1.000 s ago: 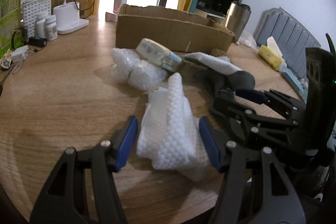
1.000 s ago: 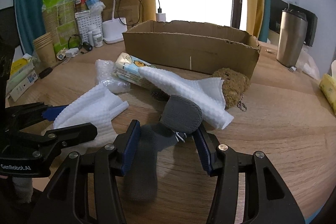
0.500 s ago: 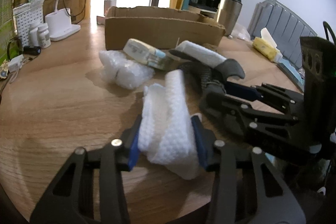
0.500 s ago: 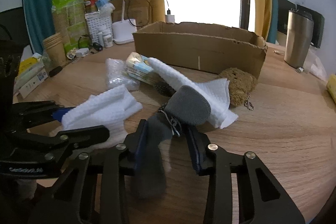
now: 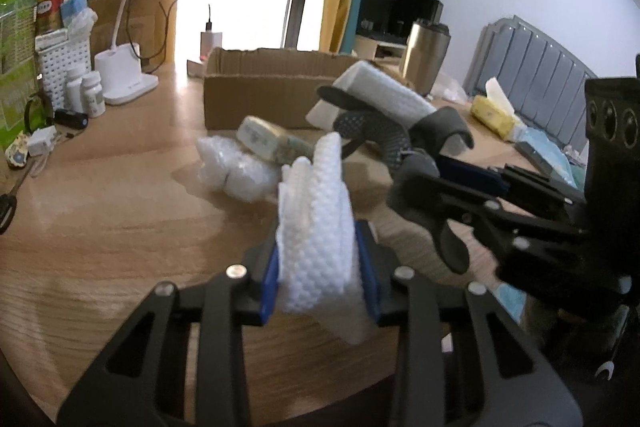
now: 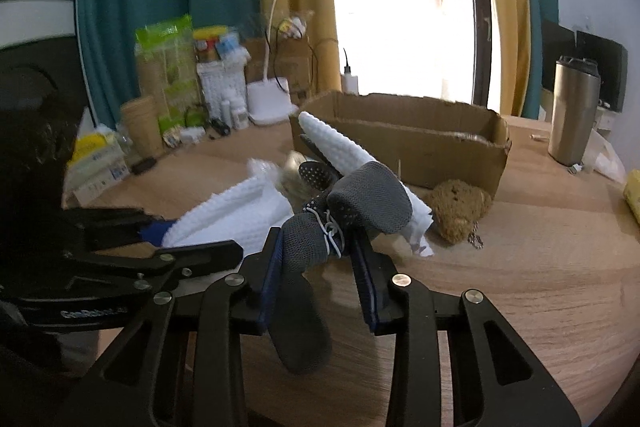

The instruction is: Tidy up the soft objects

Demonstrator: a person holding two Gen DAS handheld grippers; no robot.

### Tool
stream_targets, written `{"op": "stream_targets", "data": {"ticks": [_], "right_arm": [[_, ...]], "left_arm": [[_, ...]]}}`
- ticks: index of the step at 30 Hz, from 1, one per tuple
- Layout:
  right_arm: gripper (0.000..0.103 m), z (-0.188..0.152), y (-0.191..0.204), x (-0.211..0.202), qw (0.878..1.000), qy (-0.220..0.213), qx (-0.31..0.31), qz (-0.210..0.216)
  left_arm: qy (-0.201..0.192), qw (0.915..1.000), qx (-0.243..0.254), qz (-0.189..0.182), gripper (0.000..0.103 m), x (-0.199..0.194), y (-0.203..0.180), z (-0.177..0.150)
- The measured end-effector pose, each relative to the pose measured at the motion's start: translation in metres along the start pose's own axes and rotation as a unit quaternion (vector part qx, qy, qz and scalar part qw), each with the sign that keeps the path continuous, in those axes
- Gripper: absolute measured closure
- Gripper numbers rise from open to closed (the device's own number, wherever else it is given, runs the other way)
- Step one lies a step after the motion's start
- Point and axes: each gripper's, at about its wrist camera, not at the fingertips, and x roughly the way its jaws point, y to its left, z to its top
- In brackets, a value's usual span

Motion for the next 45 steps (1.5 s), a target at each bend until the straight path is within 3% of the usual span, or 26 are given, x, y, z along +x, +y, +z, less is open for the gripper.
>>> {"op": "stream_targets", "data": {"ticks": [3, 8, 19, 29, 36, 45], "right_arm": [[0.067, 0.005, -0.006, -0.011, 0.999, -0.021, 0.024, 0.013], [0.067, 0.004, -0.013, -0.015, 0.999, -0.022, 0.036, 0.010], [0.061, -0.012, 0.002, 0.020, 0.999, 0.046, -0.004, -0.010], [0.049, 0.009, -0.005, -0.005, 0.999, -0.011, -0.002, -0.034], [0.049, 0.013, -0.034, 0.016, 0.997, 0.016, 0.045, -0.053], [0.044, 0.023, -0.016, 0.051, 0.998, 0.054, 0.007, -0.032]], "left_arm": [[-0.011, 0.9999, -0.005, -0.003, 0.068, -0.007, 0.000, 0.003], [-0.019, 0.9998, -0.009, -0.006, 0.068, -0.013, -0.001, 0.004], [-0.016, 0.9996, -0.025, 0.003, 0.068, -0.009, 0.010, 0.001], [-0.006, 0.9993, -0.037, -0.002, 0.068, 0.001, 0.020, -0.001], [-0.019, 0.9992, -0.035, -0.009, 0.068, -0.002, 0.021, 0.002], [-0.027, 0.9987, -0.042, -0.008, 0.068, -0.003, 0.032, 0.005]]}}
